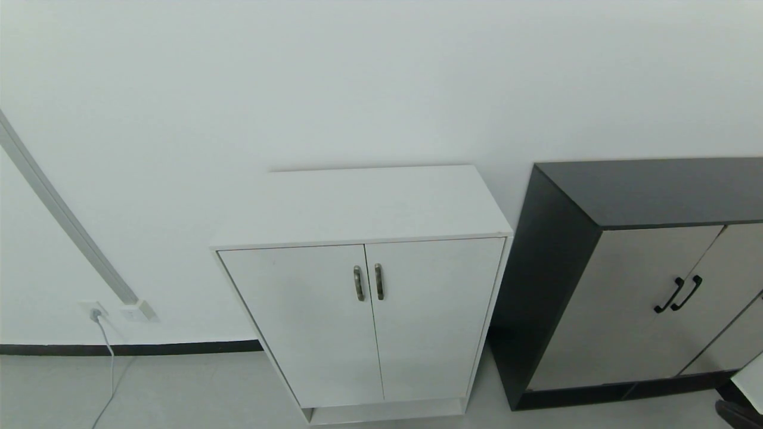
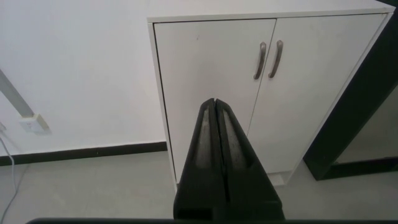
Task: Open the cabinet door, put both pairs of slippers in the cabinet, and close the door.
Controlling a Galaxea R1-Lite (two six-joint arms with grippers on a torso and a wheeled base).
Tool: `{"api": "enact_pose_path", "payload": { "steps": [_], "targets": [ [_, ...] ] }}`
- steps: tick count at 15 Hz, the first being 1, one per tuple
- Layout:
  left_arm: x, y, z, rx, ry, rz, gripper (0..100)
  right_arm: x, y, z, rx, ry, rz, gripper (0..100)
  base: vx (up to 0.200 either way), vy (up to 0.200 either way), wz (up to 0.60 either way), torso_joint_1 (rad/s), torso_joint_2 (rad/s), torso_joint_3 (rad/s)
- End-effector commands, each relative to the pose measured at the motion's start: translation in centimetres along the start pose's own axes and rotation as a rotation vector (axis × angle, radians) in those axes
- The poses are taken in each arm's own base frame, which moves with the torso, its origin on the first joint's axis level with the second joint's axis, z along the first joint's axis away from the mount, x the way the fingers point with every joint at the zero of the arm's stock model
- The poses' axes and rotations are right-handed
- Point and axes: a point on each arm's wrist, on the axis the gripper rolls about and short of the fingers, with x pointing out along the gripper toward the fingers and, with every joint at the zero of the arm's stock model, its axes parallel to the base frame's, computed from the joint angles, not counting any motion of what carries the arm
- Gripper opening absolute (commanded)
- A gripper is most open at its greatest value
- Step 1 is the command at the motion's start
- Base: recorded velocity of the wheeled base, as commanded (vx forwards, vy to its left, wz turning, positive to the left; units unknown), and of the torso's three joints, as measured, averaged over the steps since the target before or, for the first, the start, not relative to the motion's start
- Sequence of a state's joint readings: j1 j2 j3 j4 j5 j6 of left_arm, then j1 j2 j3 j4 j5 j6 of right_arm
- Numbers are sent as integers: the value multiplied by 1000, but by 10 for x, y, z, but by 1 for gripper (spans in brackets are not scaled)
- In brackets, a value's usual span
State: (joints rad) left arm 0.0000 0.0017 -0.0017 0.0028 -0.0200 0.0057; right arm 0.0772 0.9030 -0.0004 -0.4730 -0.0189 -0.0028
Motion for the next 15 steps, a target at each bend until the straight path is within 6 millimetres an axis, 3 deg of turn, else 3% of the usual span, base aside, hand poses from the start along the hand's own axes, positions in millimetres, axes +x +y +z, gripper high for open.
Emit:
{"api": "enact_pose_path", "payload": {
  "steps": [1,11,15],
  "targets": [
    [0,0,0,0,0,0,0,-32,1,-21,0,-54,46,0,0,0,0,0,0,0],
    [0,0,0,0,0,0,0,-58,1,-53,-47,-120,160,0,0,0,0,0,0,0],
    [0,0,0,0,0,0,0,-68,1,-58,-14,-275,33,0,0,0,0,0,0,0]
  ]
}}
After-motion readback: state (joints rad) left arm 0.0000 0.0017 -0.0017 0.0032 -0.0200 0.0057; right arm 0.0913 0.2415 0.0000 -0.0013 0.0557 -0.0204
